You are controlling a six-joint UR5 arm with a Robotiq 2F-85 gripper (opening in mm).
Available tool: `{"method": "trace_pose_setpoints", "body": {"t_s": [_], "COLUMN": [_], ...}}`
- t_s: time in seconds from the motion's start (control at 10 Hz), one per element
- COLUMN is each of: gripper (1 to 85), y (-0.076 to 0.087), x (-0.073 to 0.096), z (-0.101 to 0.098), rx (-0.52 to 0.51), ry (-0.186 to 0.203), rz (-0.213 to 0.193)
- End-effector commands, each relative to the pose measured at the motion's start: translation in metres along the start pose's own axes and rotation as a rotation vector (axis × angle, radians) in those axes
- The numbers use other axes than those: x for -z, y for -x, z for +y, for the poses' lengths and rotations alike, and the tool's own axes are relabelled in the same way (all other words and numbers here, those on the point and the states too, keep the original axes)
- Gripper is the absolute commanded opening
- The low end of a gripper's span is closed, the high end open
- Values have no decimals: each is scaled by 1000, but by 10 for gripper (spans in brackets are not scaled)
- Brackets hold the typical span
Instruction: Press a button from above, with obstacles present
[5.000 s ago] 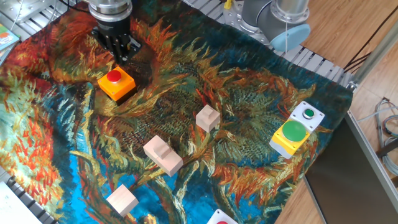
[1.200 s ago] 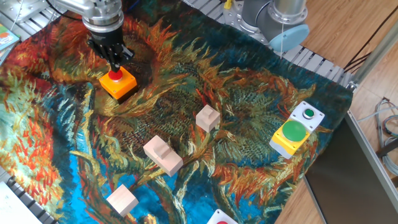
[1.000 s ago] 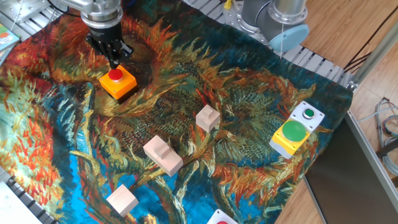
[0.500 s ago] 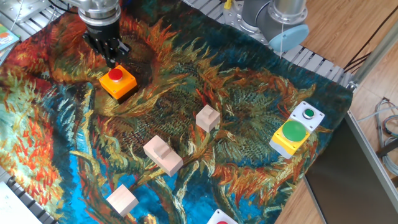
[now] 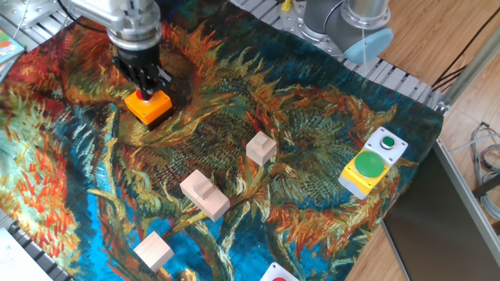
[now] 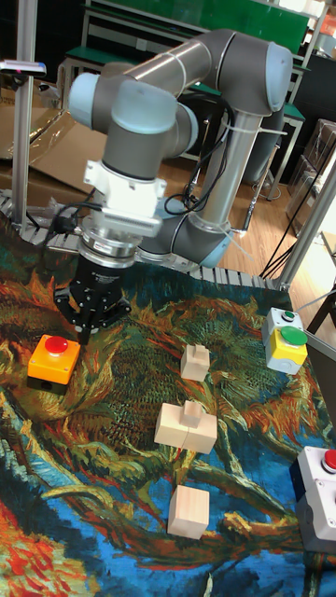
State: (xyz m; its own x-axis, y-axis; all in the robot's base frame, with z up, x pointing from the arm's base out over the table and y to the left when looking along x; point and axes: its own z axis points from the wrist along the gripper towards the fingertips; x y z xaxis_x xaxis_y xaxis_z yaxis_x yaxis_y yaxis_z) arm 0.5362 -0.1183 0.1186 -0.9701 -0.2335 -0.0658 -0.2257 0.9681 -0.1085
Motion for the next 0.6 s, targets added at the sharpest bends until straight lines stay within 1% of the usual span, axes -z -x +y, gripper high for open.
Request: {"method": "trace_pose_setpoints", "body": {"t_s": [0.0, 0.1, 0.2, 0.3, 0.4, 0.5], "gripper": [13, 17, 33, 33, 23, 20], "y": [3, 9, 12, 28, 50, 67], "x": [2, 2, -2, -9, -17, -23], "z": [4, 16, 27, 36, 47, 59], "rx": [53, 61, 47, 47, 40, 22], "ry": [-24, 23, 62, 59, 63, 75], "rz": [12, -11, -26, -38, -45, -49]}}
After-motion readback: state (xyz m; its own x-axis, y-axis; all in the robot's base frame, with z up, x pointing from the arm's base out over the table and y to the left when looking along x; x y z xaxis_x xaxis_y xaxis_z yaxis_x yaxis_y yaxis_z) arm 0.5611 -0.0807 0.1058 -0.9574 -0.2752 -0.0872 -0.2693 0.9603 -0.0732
